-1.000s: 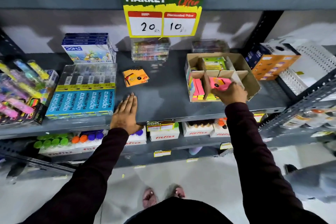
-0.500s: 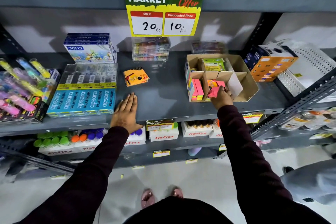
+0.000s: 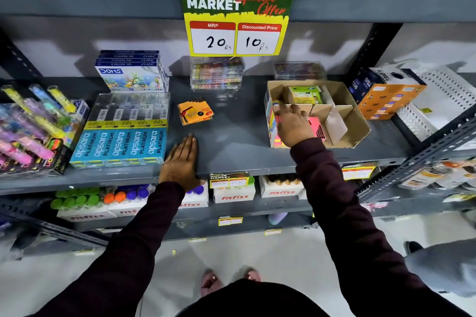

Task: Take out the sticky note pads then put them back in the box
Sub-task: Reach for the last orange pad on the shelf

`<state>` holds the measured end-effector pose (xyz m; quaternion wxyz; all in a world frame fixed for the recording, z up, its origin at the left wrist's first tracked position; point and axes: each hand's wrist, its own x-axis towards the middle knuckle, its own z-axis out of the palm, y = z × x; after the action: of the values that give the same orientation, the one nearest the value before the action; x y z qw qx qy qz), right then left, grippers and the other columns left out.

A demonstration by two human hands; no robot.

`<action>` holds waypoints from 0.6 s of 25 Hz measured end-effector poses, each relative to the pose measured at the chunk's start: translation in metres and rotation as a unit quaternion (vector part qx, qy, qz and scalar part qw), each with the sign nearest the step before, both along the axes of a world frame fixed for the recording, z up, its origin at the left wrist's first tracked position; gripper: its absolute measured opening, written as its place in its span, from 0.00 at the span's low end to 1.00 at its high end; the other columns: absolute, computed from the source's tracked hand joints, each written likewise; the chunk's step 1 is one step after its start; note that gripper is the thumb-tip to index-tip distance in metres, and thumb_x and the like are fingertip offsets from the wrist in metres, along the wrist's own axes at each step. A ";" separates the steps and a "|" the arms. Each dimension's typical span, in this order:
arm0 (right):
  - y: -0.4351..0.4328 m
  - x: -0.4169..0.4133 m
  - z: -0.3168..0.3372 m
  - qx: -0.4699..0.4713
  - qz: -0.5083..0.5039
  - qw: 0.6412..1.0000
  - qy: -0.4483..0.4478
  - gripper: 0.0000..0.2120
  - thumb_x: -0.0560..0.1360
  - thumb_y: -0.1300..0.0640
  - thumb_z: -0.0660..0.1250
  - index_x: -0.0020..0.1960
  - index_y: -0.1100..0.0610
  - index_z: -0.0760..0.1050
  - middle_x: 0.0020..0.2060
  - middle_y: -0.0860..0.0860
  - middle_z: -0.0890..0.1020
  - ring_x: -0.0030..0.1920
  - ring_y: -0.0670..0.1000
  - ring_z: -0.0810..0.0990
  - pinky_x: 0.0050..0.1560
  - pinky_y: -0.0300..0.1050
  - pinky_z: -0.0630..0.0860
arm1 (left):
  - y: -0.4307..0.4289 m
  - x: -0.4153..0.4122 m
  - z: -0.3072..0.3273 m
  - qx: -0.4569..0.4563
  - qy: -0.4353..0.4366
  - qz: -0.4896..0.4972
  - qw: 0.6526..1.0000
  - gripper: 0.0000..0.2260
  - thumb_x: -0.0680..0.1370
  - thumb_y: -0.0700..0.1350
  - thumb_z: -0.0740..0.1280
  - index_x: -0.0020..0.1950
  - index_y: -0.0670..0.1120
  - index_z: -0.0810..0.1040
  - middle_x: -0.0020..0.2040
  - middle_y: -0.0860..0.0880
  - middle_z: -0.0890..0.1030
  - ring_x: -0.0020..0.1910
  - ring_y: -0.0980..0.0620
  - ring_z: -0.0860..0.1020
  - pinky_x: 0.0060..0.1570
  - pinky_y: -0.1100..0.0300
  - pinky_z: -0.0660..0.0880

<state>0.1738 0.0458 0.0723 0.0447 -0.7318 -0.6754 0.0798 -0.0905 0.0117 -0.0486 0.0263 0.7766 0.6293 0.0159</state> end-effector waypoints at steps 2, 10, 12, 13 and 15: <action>0.005 -0.024 0.002 -0.017 0.051 0.999 0.006 0.27 0.79 0.60 0.59 0.75 0.60 0.55 0.71 0.67 0.62 0.71 0.68 0.63 0.72 0.57 0.61 | 0.001 0.001 -0.002 0.003 0.021 -0.009 1.000 0.50 0.69 0.59 0.70 0.74 0.40 0.39 0.77 0.42 0.44 0.76 0.47 0.45 0.73 0.54 0.42; 0.055 -0.108 -0.036 -0.116 0.127 0.982 0.079 0.31 0.79 0.49 0.61 0.75 0.61 0.56 0.72 0.64 0.60 0.72 0.65 0.64 0.72 0.53 0.62 | 0.003 0.001 -0.002 0.008 -0.011 -0.007 1.000 0.47 0.70 0.62 0.67 0.75 0.40 0.45 0.77 0.42 0.48 0.76 0.45 0.51 0.74 0.54 0.46; 0.065 -0.118 -0.045 -0.126 0.126 0.980 0.089 0.32 0.78 0.47 0.63 0.74 0.62 0.56 0.73 0.63 0.62 0.72 0.63 0.64 0.72 0.53 0.63 | 0.004 0.000 -0.004 0.027 -0.001 -0.009 1.000 0.48 0.67 0.63 0.70 0.74 0.38 0.52 0.76 0.40 0.56 0.74 0.43 0.60 0.73 0.51 0.54; 0.070 -0.124 -0.048 -0.125 0.122 0.981 0.086 0.33 0.77 0.46 0.63 0.74 0.63 0.58 0.72 0.63 0.63 0.72 0.62 0.64 0.71 0.52 0.63 | 0.005 -0.001 -0.005 0.042 0.003 -0.006 0.999 0.48 0.66 0.63 0.71 0.73 0.37 0.55 0.75 0.40 0.59 0.73 0.42 0.62 0.72 0.50 0.56; 0.080 -0.134 -0.049 -0.117 0.111 0.984 0.073 0.35 0.77 0.43 0.62 0.73 0.65 0.59 0.71 0.64 0.65 0.72 0.61 0.64 0.71 0.51 0.63 | 0.006 -0.003 -0.009 0.033 0.002 -0.007 0.999 0.47 0.68 0.62 0.69 0.74 0.38 0.51 0.76 0.41 0.55 0.75 0.44 0.57 0.73 0.51 0.51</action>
<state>0.0401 0.1262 0.0230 -0.0016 -0.6449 -0.7332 0.2156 -0.0940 0.0173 -0.0571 -0.0009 0.7815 0.6229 0.0348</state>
